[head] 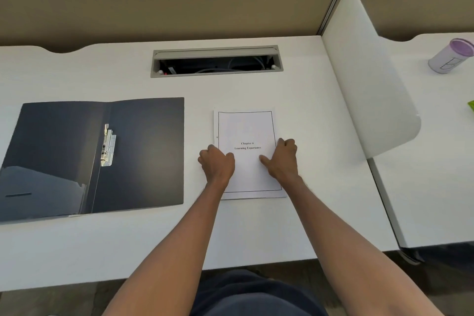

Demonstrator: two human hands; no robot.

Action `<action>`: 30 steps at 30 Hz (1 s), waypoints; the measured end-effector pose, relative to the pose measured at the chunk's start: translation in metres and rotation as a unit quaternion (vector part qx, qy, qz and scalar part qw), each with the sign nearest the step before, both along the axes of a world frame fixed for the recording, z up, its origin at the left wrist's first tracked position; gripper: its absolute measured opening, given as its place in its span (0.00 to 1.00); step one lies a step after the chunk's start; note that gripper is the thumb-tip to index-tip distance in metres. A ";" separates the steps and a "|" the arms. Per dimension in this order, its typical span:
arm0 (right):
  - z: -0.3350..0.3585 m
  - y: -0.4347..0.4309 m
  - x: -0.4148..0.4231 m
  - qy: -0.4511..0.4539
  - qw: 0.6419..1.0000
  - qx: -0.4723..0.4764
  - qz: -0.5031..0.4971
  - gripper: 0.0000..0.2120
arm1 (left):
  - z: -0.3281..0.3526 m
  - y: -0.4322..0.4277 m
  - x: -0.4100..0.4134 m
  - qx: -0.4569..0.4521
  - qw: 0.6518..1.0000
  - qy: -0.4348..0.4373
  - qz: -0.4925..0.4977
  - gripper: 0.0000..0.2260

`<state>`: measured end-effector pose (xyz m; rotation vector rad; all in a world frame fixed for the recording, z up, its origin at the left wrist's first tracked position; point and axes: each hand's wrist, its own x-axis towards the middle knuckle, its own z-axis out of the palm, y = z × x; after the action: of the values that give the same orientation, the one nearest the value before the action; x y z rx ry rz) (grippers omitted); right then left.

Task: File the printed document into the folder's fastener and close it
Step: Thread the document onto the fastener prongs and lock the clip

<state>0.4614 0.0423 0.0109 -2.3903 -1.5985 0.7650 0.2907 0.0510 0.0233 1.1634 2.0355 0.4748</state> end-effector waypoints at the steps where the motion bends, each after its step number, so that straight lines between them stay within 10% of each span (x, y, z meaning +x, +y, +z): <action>1: 0.000 0.000 -0.001 -0.017 1.000 -0.006 0.010 0.32 | 0.000 0.002 0.000 -0.011 1.000 -0.016 0.021 0.14; 30: 0.010 -0.002 -0.005 -0.039 0.999 -0.030 0.022 0.35 | -0.020 0.016 -0.070 -0.088 0.932 -0.337 0.094 0.05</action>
<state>0.4561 0.0408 0.0210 -2.4631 -1.6864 0.7458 0.2204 0.0666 0.0034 0.5788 1.5423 0.6623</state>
